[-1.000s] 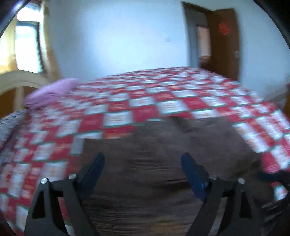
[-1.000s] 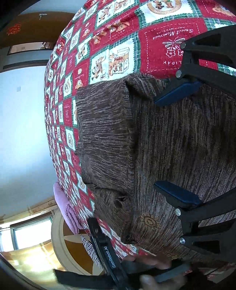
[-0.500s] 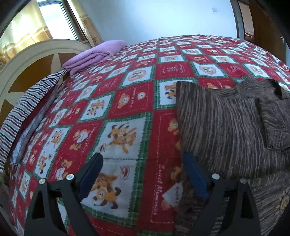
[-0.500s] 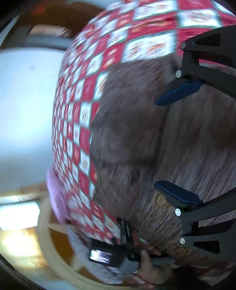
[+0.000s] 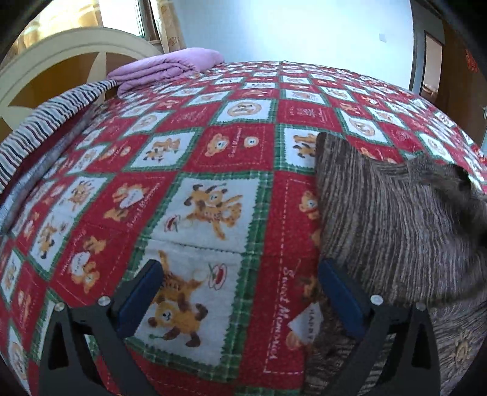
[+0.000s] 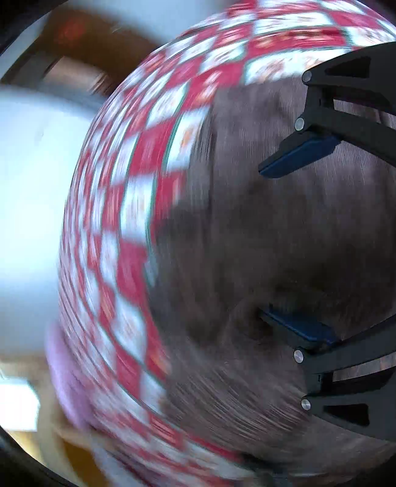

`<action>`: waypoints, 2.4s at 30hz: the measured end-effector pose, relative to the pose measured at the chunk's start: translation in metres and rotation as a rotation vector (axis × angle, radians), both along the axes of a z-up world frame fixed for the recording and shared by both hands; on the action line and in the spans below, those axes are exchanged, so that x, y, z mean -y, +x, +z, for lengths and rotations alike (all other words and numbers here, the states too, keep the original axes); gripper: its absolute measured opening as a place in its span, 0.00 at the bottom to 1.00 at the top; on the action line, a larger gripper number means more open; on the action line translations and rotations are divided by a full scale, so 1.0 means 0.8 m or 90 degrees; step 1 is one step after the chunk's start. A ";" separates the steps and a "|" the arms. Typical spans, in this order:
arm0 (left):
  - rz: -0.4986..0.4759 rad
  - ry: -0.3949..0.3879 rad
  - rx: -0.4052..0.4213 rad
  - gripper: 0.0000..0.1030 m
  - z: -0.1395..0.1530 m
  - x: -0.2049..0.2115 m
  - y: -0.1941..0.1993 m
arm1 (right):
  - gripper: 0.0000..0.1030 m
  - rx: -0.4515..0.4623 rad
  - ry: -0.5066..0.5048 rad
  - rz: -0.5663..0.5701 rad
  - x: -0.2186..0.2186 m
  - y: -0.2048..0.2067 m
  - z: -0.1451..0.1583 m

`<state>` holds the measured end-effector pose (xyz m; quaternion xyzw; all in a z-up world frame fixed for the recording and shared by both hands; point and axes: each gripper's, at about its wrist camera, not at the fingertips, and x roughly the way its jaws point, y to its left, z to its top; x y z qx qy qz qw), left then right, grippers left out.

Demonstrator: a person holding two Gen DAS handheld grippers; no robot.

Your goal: Fold small clothes

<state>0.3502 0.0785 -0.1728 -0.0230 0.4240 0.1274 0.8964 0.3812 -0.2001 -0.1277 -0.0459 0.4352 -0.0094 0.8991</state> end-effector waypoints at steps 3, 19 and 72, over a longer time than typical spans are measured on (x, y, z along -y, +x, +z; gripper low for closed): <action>0.000 -0.006 0.001 1.00 0.000 -0.001 0.000 | 0.82 0.008 0.025 -0.108 0.068 0.001 0.009; -0.076 0.007 0.045 1.00 0.058 0.026 0.021 | 0.82 0.082 0.129 0.067 0.025 -0.115 -0.009; 0.017 -0.006 0.000 1.00 0.006 0.004 0.000 | 0.59 0.028 0.190 -0.086 0.203 -0.167 0.006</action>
